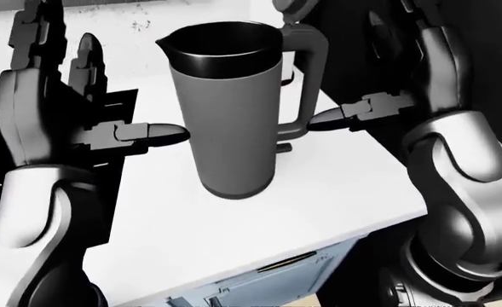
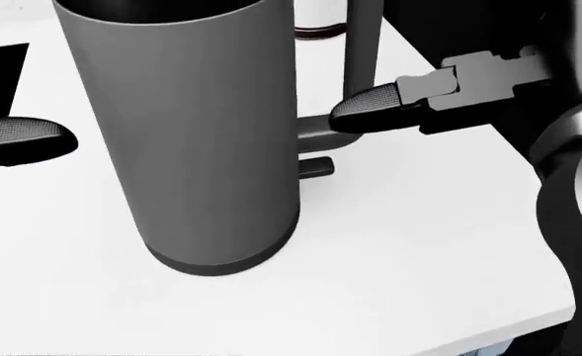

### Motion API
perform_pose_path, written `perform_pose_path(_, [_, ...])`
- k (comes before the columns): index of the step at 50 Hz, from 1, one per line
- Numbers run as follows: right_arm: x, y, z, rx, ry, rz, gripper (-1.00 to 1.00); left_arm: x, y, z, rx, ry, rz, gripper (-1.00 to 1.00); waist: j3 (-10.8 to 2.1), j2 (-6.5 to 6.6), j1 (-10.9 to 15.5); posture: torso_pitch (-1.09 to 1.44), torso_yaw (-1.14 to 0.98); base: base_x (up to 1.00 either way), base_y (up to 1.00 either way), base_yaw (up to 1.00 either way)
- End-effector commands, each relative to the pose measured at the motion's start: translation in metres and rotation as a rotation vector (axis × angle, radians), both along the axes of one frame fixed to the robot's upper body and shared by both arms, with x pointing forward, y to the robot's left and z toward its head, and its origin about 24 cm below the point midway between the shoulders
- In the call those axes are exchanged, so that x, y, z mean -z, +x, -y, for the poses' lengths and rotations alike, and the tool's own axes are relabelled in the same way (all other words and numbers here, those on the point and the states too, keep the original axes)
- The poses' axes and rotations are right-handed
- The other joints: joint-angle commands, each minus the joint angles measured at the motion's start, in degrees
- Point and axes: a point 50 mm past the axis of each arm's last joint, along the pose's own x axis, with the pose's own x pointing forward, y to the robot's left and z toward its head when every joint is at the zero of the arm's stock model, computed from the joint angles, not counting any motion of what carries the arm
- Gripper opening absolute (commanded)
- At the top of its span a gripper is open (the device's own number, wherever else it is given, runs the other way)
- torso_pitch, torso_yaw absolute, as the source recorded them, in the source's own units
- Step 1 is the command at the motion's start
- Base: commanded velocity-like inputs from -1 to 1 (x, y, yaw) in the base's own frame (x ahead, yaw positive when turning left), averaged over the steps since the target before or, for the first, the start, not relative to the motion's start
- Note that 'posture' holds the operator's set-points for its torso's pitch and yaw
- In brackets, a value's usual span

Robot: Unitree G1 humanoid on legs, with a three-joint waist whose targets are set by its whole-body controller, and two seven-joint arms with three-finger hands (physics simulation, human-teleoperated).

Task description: Close the lid of the electric kettle.

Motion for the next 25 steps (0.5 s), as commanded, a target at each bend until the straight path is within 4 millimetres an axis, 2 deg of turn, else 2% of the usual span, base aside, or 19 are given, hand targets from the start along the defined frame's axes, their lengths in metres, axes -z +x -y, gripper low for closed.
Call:
perform_pose_path(1, [-0.017,-0.009,-0.004,-0.017,0.005,0.076,1.0,-0.012,-0.009,0.0,-0.004,0.01,0.081,1.0,-1.44,0.1,0.05,0.0,0.0,0.0,0.0,0.0])
perform_pose_path(6, [-0.034,-0.018,-0.005,-0.005,-0.001,0.104,1.0,-0.016,-0.012,-0.002,-0.014,0.028,0.093,1.0,-1.0,0.25,0.09,0.0,0.0,0.0,0.0,0.0])
perform_pose_path(11, [-0.048,-0.017,-0.005,-0.002,0.002,0.1,1.0,-0.023,-0.017,-0.005,-0.018,0.007,0.107,1.0,-0.62,0.25,0.15,0.0,0.0,0.0,0.0,0.0])
perform_pose_path(13, [-0.063,-0.017,-0.009,-0.01,-0.009,0.1,1.0,-0.028,-0.023,-0.007,-0.024,0.0,0.123,1.0,-0.54,0.31,0.13,0.0,0.0,0.0,0.0,0.0])
perform_pose_path(17, [-0.081,-0.007,-0.012,-0.027,-0.004,0.061,1.0,-0.026,-0.021,-0.012,-0.033,-0.016,0.11,1.0,0.09,0.63,0.02,0.0,0.0,0.0,0.0,0.0])
perform_pose_path(25, [-0.123,0.022,-0.016,-0.078,0.012,-0.028,1.0,-0.017,-0.007,-0.021,-0.048,-0.021,0.056,1.0,0.14,1.1,0.26,0.0,0.0,0.0,0.0,0.0])
